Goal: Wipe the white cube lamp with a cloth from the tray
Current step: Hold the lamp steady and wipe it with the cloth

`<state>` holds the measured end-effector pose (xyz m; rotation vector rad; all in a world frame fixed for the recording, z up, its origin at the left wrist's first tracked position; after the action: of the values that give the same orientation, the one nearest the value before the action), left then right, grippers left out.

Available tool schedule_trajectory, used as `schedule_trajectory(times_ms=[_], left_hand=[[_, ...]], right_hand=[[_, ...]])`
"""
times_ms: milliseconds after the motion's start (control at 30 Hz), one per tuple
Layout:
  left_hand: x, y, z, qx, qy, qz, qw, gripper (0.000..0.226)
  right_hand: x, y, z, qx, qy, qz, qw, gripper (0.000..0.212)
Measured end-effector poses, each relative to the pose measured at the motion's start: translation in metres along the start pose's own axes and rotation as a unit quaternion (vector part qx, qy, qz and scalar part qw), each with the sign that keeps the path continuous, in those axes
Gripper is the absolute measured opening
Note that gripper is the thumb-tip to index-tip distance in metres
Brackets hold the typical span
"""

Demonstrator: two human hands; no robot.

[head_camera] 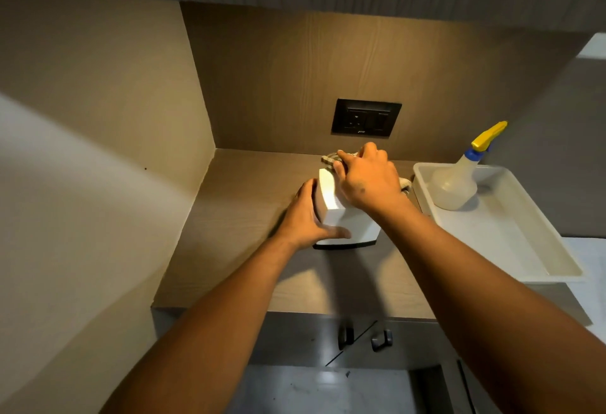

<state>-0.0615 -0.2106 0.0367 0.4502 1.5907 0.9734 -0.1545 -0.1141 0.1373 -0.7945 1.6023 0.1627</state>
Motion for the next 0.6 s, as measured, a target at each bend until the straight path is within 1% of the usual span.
schedule_trajectory(times_ms=[100,133,167,200,233,267,300,333,367,400,433,467,533,600], left_hand=[[-0.001,-0.001,-0.001,-0.005,0.01,-0.057,0.998,0.12],[0.001,-0.004,-0.003,-0.002,0.013,-0.066,0.998,0.112],[0.004,-0.003,-0.005,0.013,0.004,-0.089,0.996,0.092],[0.007,0.002,-0.004,0.049,-0.007,-0.121,0.991,0.06],[0.011,0.008,-0.003,0.064,-0.033,-0.081,0.994,0.033],[0.011,0.004,-0.005,0.05,-0.046,-0.033,0.997,0.028],[0.015,0.004,0.001,0.041,-0.07,-0.058,0.995,0.029],[0.011,0.002,0.001,0.034,-0.058,-0.113,0.991,0.045],[0.007,0.0,-0.001,0.011,-0.026,-0.087,0.996,0.076],[0.004,-0.003,-0.001,0.014,-0.003,-0.08,0.997,0.102],[0.0,0.001,0.003,0.016,-0.002,-0.045,0.999,0.117],[0.001,0.001,0.004,0.01,-0.004,-0.022,1.0,0.124],[0.002,0.002,0.002,0.006,-0.001,-0.002,1.0,0.129],[0.002,0.002,0.0,0.001,-0.003,0.005,1.0,0.129]], right_hand=[[0.002,-0.029,0.009,-0.048,-0.004,-0.008,0.999,0.049],[0.002,-0.039,0.016,-0.066,-0.006,-0.013,0.998,0.049],[0.002,-0.047,0.025,-0.084,-0.007,-0.015,0.996,0.048],[0.002,-0.053,0.037,-0.104,-0.004,-0.011,0.995,0.048],[0.001,-0.056,0.049,-0.123,0.001,-0.007,0.992,0.047],[-0.001,-0.055,0.061,-0.136,0.011,-0.009,0.991,0.046],[-0.004,-0.049,0.069,-0.14,0.022,-0.018,0.99,0.046],[-0.01,-0.039,0.074,-0.135,0.033,-0.027,0.99,0.046],[-0.015,-0.024,0.072,-0.114,0.039,-0.033,0.992,0.046],[-0.019,-0.007,0.068,-0.079,0.04,-0.035,0.995,0.047],[-0.021,0.01,0.06,-0.038,0.034,-0.039,0.998,0.047],[-0.022,0.025,0.052,0.0,0.028,-0.045,0.999,0.047],[-0.02,0.039,0.037,0.051,0.014,-0.051,0.997,0.048],[-0.015,0.035,0.024,0.066,0.006,-0.04,0.997,0.047]])
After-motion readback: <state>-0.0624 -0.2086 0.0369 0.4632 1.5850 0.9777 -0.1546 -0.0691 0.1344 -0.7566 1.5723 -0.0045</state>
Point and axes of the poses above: each hand's wrist, its own z-axis away from the middle knuckle, its own x-axis out of the palm, y = z × x, the point moved 9 cm from there along -z, towards the middle knuckle, and after that the axes turned 14 degrees about -z, right-handed, at the moved point
